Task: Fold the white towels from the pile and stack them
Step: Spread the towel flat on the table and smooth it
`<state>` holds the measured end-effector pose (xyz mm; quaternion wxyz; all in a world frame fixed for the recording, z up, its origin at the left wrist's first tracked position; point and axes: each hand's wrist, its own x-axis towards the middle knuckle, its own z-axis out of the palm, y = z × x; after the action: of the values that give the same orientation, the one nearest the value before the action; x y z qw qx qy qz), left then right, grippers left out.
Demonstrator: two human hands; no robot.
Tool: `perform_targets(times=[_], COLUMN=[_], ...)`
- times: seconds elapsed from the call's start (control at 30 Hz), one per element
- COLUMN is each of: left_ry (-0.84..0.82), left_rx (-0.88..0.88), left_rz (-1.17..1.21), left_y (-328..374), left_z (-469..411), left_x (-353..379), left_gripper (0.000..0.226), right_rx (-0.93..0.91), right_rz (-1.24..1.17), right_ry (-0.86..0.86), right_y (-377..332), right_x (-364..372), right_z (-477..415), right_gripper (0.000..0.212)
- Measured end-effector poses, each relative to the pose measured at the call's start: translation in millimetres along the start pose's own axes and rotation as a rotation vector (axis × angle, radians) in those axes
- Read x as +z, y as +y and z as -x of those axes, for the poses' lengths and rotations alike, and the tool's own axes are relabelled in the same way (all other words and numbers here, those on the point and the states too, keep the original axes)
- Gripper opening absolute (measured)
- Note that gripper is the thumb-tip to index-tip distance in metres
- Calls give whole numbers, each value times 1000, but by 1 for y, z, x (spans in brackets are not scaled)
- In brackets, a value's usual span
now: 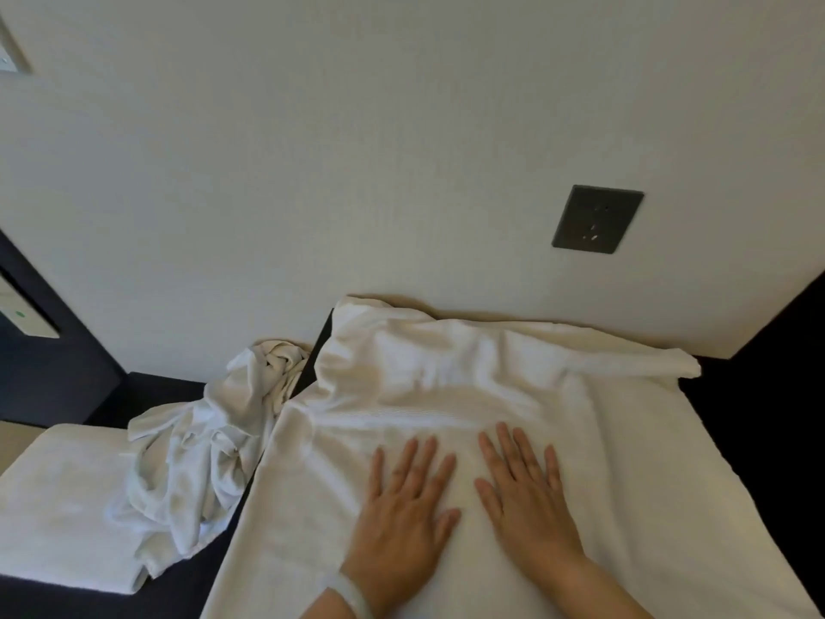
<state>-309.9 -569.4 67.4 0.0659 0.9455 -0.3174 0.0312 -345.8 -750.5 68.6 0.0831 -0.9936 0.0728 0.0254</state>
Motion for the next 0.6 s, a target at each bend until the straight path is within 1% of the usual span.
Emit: perform_targets(times=[0.1, 0.17, 0.2, 0.27, 0.3, 0.33, 0.4, 0.47, 0.5, 0.53, 0.6], left_ry=[-59, -93, -95, -89, -71, -51, -15, 13, 39, 47, 19], left_rx=[-41, -45, -52, -70, -72, -70, -79, -87, -63, -24, 61], left_rz=[-1, -5, -8, -13, -21, -23, -18, -18, -18, -16, -12], left_y=[-4, -5, -4, -1, 0, 2, 6, 16, 24, 34, 54], left_z=[1, -1, -2, -3, -2, -1, -3, -9, -13, -18, -30], left_x=[5, 8, 9, 11, 12, 11, 9, 6, 5, 4, 4], left_gripper=[57, 58, 58, 59, 60, 63, 72, 68, 64, 63, 70], right_rx=[-149, -285, -276, -115, -12, 51, 53, -5, -6, 48, 285], right_rz=[-23, 66, 85, 51, 26, 19, -17, -153, -230, -289, -377], right_ry=[-13, -28, -49, -30, -29, -2, 14, 33, 80, 148, 323], right_y=[16, 38, 52, 74, 77, 76, 61, 55, 58, 67, 102], right_x=[2, 2, 1, -3, -4, -4, -7, -11, -14, -20, -34], right_z=[15, 35, 40, 41, 37, 33, 27, 35, 43, 52, 65], right_gripper=[55, 56, 58, 61, 62, 62, 60, 52, 46, 41, 37])
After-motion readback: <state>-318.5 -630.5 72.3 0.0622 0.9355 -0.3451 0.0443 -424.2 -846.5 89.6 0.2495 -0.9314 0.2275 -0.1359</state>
